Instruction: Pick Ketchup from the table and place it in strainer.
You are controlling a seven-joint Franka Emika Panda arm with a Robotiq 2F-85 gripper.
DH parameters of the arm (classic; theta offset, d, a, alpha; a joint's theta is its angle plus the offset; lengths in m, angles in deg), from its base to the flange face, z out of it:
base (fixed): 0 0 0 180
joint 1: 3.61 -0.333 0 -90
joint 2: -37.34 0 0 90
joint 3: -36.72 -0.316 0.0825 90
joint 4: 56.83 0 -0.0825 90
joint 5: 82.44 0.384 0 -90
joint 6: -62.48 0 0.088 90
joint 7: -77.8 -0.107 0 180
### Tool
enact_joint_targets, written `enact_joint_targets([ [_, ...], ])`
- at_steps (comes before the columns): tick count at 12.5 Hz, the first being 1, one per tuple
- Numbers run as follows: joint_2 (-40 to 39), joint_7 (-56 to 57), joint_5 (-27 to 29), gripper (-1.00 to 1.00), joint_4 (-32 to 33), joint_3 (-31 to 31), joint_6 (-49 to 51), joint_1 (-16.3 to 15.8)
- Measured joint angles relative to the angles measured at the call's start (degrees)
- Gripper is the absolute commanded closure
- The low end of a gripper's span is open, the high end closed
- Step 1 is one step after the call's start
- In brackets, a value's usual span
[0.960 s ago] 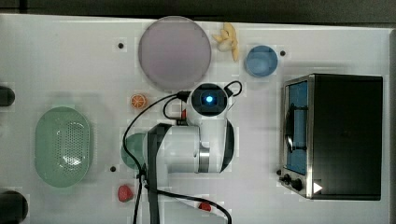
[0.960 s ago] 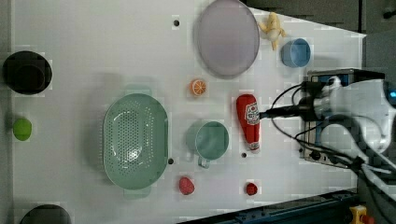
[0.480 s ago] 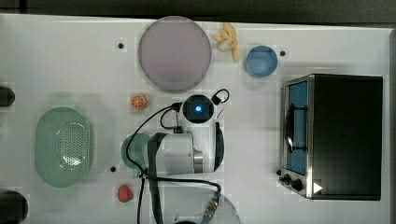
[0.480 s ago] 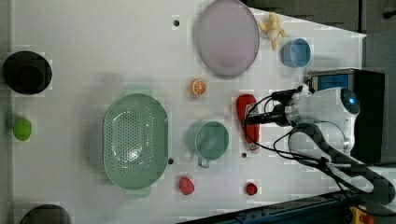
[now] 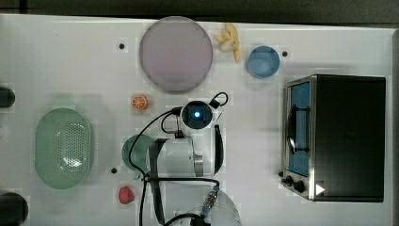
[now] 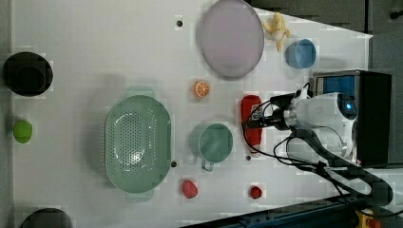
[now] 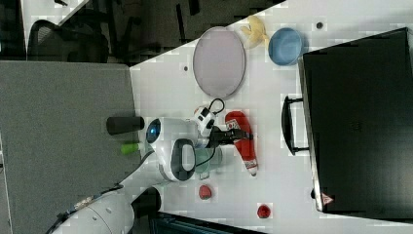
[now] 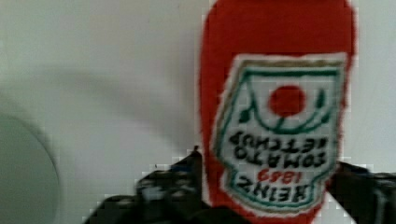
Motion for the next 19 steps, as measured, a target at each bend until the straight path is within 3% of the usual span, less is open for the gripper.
enact_joint_targets([
  [5, 3.2, 0.0, 0.0, -0.26, 0.4, 0.1, 1.0, -0.3],
  [11, 25.2, -0.1, 1.6, -0.26, -3.6, -2.6, 24.3, 0.1],
  [13, 30.8, -0.1, 6.5, -0.26, -7.1, -5.4, 29.2, 0.4],
  [16, 31.7, -5.0, 9.4, -0.26, -12.9, -9.9, 30.4, -1.3],
  [19, 27.6, -16.6, 9.4, -0.26, -14.2, -17.3, 30.1, -3.4],
])
